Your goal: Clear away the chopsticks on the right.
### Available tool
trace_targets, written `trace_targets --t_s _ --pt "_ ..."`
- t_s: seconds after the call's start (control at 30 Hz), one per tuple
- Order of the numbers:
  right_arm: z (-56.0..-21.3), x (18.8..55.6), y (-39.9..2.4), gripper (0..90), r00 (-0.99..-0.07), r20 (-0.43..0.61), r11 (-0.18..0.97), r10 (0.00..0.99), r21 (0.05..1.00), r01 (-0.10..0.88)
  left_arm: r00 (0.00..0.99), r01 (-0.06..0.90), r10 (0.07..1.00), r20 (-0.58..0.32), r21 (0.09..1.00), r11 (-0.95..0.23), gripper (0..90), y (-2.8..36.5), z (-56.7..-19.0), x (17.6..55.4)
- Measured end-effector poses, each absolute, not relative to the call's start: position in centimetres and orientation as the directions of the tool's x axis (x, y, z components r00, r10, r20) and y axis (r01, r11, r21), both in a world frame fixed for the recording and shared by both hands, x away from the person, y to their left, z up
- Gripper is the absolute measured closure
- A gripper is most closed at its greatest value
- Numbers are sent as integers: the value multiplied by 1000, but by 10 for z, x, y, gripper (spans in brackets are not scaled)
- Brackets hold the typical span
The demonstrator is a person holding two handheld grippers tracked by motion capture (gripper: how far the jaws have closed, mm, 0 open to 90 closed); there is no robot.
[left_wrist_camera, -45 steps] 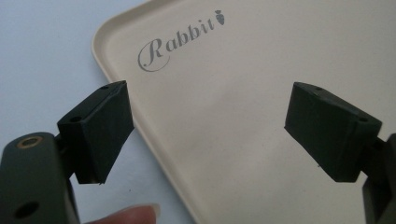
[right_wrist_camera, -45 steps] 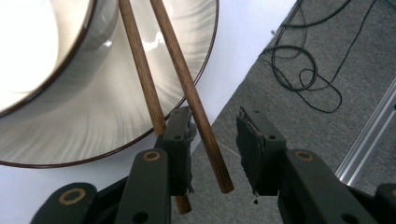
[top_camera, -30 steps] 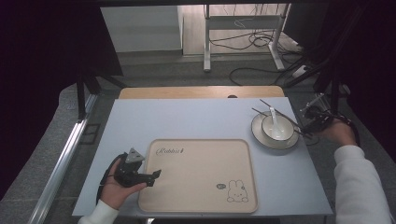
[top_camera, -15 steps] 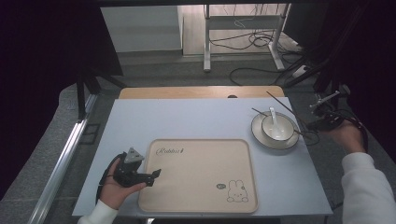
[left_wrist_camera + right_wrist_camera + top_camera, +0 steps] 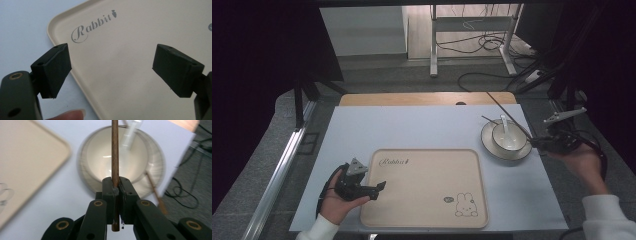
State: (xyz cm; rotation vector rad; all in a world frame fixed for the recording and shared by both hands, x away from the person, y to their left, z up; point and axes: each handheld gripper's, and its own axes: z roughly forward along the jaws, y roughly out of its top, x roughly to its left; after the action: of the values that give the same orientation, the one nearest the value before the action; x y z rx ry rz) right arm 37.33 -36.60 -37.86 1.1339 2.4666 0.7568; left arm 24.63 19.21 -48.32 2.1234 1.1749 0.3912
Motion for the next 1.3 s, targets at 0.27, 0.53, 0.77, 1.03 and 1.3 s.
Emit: trace_targets --t_s 0.27,0.53,0.77,1.03,1.3 --pt "-383 330 -324 837 -685 -30 557 728 608 566 546 638 836 -63 678 -365 154 191 -485 246" --pt "-385 299 -293 837 -729 -37 595 683 607 527 544 638 837 -61 678 -365 154 191 -485 246" --pt "-415 280 -269 837 -760 5 632 649 553 544 552 630 832 -50 678 -378 155 191 -483 245" --pt "-459 274 -230 837 -811 71 708 581 448 546 559 630 828 -50 675 -384 155 188 -484 246" --pt "-478 280 -202 837 -833 27 763 553 387 518 561 630 827 -49 673 -387 155 187 -484 246"
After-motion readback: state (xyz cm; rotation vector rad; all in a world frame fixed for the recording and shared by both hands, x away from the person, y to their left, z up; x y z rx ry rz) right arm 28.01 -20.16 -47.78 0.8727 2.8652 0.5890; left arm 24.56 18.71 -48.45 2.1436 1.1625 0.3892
